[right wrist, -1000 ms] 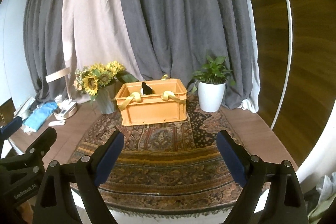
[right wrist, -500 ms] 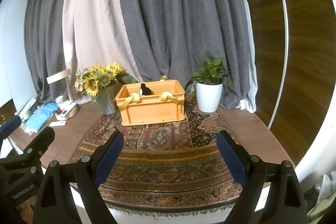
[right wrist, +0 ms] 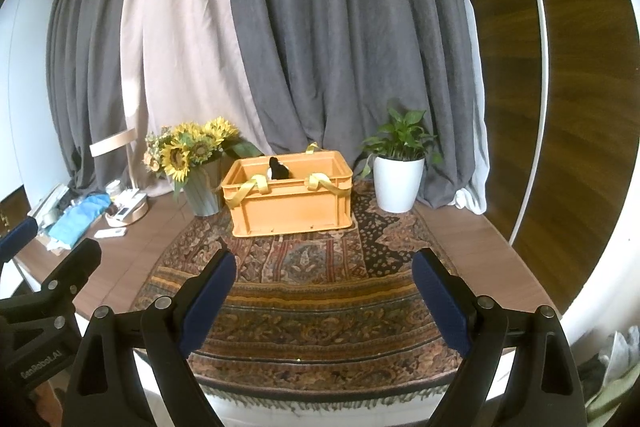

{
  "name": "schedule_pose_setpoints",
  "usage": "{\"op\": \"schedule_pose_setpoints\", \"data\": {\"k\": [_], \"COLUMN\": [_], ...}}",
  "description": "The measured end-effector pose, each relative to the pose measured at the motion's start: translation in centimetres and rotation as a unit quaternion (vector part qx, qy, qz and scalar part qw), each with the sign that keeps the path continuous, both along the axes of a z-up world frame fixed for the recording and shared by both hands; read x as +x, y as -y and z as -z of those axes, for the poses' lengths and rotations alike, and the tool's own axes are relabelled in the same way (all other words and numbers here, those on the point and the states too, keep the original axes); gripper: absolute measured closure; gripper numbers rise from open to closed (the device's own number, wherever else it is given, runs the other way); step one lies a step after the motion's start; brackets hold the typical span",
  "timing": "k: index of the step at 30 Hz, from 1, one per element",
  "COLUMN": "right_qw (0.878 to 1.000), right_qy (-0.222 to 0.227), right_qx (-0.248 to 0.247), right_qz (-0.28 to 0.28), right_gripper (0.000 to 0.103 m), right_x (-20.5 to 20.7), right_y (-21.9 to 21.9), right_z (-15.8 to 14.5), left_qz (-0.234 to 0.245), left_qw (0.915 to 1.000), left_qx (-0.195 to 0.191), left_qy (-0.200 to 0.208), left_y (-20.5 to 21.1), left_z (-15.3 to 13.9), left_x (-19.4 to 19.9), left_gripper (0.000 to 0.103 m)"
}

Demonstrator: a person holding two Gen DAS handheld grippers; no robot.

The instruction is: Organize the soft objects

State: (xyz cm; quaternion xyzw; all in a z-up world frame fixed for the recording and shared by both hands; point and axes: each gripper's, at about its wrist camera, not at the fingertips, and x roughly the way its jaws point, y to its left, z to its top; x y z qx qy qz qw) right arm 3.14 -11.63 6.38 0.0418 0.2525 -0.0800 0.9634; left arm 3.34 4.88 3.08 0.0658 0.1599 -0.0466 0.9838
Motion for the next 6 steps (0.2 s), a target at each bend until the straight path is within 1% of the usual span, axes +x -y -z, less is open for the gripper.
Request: {"op": "schedule_pose_setpoints", "data": {"k": [6], "right_qw": [1.0], "right_qy": [-0.002], "right_qx": [-0.004], "right_qz": [-0.004], "right_gripper": [0.012], "right_x": [-0.06], "right_y": [-0.16], "right_z": [0.07], "left_qz": [-0.006], "left_qw": [1.0], "left_qx": [-0.002], "left_qy": [0.002], "left_y": [-0.14], "left_z": [-0.39], "left_x": [-0.16], "left_gripper": [0.0]}}
